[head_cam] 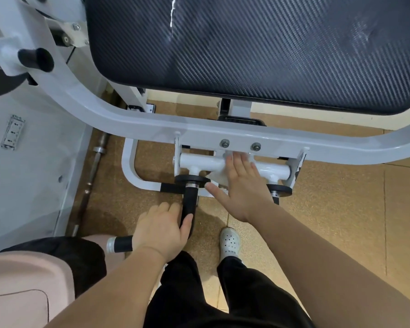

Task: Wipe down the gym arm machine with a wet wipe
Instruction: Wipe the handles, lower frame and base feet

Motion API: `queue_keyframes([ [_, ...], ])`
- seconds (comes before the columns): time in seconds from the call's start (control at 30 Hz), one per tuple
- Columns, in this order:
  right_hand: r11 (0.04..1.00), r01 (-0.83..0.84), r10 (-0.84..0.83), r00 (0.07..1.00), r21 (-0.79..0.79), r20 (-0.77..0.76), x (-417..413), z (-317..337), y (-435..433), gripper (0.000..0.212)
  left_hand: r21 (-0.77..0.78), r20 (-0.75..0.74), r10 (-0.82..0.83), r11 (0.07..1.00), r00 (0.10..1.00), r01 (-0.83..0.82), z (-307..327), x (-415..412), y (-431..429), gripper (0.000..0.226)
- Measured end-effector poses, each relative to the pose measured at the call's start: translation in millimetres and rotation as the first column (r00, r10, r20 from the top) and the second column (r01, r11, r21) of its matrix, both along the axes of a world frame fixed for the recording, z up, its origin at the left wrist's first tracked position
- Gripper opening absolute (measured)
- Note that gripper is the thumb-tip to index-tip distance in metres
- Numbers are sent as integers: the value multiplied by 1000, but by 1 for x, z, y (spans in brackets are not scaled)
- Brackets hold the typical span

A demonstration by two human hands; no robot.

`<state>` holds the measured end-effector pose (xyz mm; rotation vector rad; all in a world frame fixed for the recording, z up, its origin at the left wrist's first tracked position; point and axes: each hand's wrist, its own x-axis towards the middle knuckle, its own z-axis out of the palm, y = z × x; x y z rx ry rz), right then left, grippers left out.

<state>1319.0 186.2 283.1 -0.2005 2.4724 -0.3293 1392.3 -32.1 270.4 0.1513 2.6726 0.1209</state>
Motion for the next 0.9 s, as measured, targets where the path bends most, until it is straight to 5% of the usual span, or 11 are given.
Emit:
queue_keyframes([
  [0.27,975,-192,193,981,-114,-7,-15,-5,-32,94,-26,1,-15,1000,1000,15,-2,1,0,61],
  [0.5,902,57,-68,998,429,11,8,8,17,126,-36,20,-24,999,1000,25,0,-1,0,58],
  [0.6,900,89,-106,994,427,15,5,11,16,126,-43,13,-25,999,1000,26,-1,0,0,59],
  [0.77,955,-159,163,987,250,4,-2,-2,-13,100,-53,-5,-25,998,1000,25,-3,1,0,59],
  [0.9,918,-33,11,998,396,58,-11,6,25,112,-44,0,-15,999,1000,15,-2,1,0,58],
])
